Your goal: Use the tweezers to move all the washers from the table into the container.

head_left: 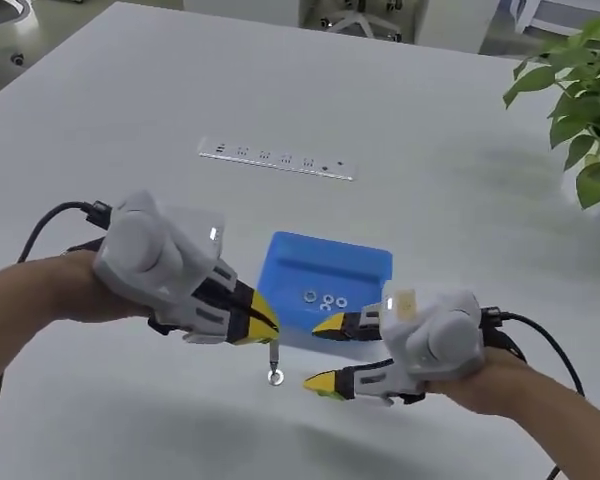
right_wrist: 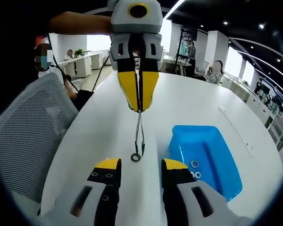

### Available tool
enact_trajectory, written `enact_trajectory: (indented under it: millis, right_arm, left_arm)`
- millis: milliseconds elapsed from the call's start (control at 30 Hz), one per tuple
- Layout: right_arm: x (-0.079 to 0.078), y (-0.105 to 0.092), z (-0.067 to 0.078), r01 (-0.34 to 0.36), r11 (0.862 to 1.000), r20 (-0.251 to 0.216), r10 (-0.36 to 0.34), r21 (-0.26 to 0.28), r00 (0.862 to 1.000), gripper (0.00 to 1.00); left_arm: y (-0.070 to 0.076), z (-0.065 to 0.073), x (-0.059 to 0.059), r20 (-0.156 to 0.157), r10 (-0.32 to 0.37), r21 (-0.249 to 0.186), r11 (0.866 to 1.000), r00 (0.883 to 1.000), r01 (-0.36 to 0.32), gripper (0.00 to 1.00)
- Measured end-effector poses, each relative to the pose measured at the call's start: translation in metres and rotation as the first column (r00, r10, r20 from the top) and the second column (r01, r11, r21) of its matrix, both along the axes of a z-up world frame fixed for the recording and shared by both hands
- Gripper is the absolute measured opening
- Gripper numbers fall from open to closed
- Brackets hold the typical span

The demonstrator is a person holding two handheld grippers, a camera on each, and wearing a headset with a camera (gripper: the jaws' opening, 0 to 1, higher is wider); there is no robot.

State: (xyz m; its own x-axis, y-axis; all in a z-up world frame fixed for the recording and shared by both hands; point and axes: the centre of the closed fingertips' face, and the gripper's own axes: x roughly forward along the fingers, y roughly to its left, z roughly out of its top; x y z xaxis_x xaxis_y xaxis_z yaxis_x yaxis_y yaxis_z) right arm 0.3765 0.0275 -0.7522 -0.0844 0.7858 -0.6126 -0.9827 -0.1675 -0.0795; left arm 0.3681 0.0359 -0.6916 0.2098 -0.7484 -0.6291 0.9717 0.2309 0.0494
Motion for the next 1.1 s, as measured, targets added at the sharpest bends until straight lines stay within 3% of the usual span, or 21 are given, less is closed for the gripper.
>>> enact_trajectory:
  millis: [433,1100]
  right_arm:
    - [-0.008,0.023,-0.008,-0.056,0.998,-0.015,0.056,-0.008,0.998,0.22]
    - [-0.008,0.031,-0.014,-0.059,0.998,-0.013,0.059,-0.034,0.998,0.11]
  left_arm:
    - [-0.001,0.001,0.000,-0.002,-0.026,0.011,1.000,1.000,0.026,0.05]
    - [-0.002,-0.001,0.002,-0.008,-0.028,0.004,1.000,1.000,0.028,0.05]
